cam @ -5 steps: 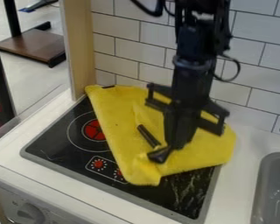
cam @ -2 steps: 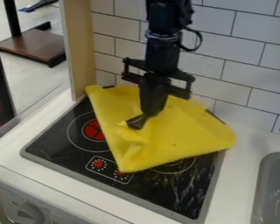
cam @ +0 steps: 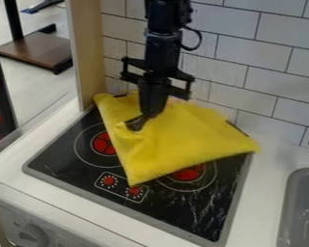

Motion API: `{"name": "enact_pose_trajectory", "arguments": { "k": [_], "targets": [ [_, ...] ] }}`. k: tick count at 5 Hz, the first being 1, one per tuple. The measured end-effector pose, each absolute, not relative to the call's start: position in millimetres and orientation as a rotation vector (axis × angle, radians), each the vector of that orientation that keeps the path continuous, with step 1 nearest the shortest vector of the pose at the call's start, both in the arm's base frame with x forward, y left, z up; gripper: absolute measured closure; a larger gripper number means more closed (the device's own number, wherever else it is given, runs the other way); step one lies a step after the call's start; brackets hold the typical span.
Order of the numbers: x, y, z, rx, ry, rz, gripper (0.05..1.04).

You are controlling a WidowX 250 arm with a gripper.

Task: Fold the cloth from bottom right to top left

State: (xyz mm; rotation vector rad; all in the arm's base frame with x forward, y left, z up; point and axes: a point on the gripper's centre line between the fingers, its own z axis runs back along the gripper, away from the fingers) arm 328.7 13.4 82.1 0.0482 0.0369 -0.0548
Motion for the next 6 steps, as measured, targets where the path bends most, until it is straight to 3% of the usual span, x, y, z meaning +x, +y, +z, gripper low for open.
{"name": "enact_pose_trajectory", "arguments": {
  "k": [3, 4, 5, 6],
  "targets": [
    [349, 34, 56, 0.087, 0.027, -0.123, 1.016],
    [349, 33, 56, 0.076, 0.026, -0.116, 0.870],
    [345, 32, 53, 0.071, 0.037, -0.101, 0.615],
    [343, 33, 59, 0.072, 0.029, -0.076, 0.276]
  ]
}}
